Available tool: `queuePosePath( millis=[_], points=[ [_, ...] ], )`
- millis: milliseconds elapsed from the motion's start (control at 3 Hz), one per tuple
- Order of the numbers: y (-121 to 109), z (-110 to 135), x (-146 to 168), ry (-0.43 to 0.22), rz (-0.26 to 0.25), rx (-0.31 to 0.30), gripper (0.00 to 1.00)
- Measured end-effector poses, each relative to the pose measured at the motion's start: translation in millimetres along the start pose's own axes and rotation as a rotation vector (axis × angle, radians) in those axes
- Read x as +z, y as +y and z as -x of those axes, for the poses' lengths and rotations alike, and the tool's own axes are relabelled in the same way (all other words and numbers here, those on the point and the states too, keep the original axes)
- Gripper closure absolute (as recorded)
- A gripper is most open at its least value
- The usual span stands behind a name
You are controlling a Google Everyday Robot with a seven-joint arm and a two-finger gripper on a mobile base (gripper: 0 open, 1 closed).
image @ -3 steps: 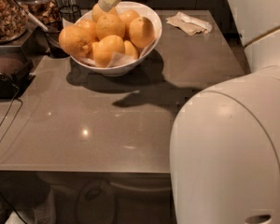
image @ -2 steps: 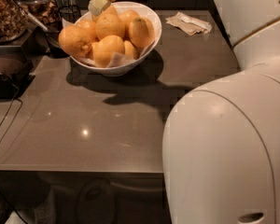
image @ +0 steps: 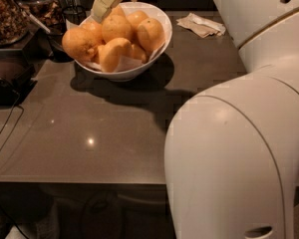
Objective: Pick orange from white bowl
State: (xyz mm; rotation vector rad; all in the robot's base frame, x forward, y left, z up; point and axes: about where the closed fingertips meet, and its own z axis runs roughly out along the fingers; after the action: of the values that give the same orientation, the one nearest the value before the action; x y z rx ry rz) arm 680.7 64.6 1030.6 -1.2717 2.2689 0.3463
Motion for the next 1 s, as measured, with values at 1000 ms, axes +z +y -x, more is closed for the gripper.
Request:
queuePosePath(
  millis=[1000],
  points=[
    [-11.3, 5.1, 12.7, 0.036, -0.029, 0.038, 0.3]
  ],
)
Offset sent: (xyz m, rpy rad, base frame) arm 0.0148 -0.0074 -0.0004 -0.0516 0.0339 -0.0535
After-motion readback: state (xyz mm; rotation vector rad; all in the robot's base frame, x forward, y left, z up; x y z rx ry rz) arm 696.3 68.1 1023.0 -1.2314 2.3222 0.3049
